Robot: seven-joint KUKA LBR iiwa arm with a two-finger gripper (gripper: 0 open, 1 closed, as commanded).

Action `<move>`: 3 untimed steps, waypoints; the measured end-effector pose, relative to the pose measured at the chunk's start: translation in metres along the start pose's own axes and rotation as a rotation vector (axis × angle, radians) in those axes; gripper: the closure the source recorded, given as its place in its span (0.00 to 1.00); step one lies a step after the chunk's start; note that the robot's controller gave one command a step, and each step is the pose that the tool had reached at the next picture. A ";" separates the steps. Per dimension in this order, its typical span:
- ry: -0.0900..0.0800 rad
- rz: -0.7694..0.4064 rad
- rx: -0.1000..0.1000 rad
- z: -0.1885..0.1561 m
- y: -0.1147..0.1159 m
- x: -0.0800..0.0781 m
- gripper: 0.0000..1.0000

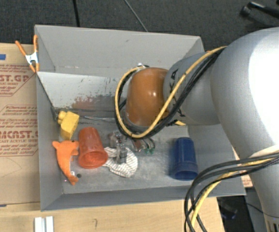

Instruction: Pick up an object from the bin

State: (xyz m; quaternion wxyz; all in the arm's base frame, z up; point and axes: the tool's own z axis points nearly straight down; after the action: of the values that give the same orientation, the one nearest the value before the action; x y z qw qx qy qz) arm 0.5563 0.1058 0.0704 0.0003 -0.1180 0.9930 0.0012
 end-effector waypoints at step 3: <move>-0.001 0.009 0.002 -0.111 0.002 0.002 1.00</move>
Offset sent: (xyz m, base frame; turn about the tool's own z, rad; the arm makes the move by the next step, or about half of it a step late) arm -0.0035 0.0012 0.1112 0.0081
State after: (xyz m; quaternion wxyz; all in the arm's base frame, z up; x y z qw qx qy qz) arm 0.5534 0.1070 0.1813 0.0012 -0.1135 0.9935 0.0002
